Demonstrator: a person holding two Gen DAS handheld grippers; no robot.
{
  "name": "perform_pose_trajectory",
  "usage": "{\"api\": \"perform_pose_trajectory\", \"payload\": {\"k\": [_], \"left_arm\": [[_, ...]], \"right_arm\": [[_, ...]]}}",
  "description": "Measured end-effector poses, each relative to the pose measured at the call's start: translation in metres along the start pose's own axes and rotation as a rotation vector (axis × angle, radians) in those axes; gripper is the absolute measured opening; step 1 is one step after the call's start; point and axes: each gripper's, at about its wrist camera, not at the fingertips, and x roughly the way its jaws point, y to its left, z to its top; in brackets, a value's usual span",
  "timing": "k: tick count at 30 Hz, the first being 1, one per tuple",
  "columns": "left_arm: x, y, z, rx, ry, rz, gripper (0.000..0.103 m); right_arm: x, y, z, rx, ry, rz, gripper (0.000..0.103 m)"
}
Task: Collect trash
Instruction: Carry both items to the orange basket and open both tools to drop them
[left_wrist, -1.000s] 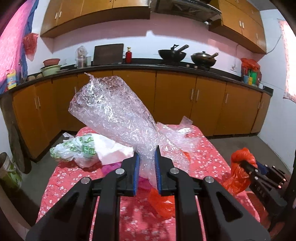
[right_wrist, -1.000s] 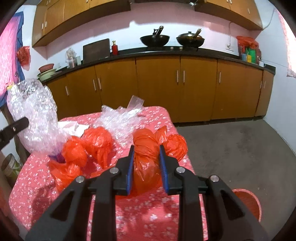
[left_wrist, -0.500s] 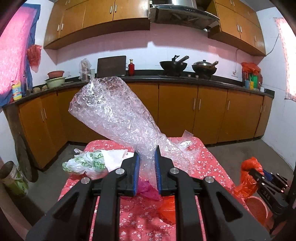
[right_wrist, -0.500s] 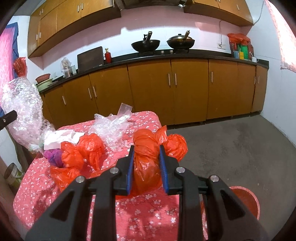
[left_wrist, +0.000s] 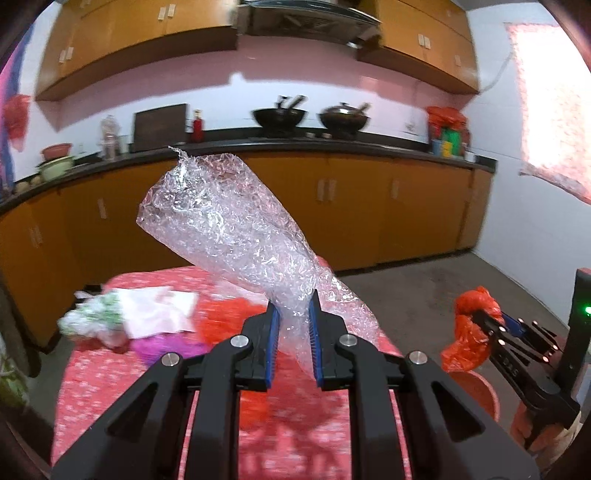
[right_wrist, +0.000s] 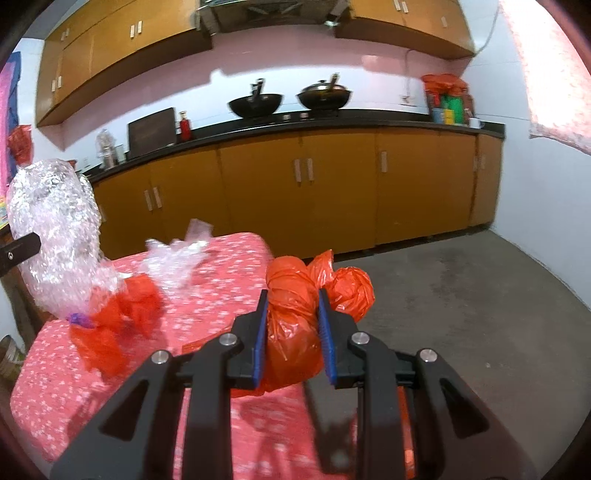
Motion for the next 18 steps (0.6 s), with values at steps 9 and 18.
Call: {"api": "perform_pose_trajectory", "payload": {"k": [9, 18], "left_arm": [[0.024, -0.102, -0.032, 0.089, 0.084, -0.212, 0.015], [0.047, -0.201, -0.078, 0.176, 0.195, -0.371, 0.015]], "right_arm": [[-0.019, -0.093, -0.020, 0.056, 0.009, -0.169, 0.025], [-0.020, -0.177, -0.061, 0.105, 0.091, -0.298, 0.025]]}}
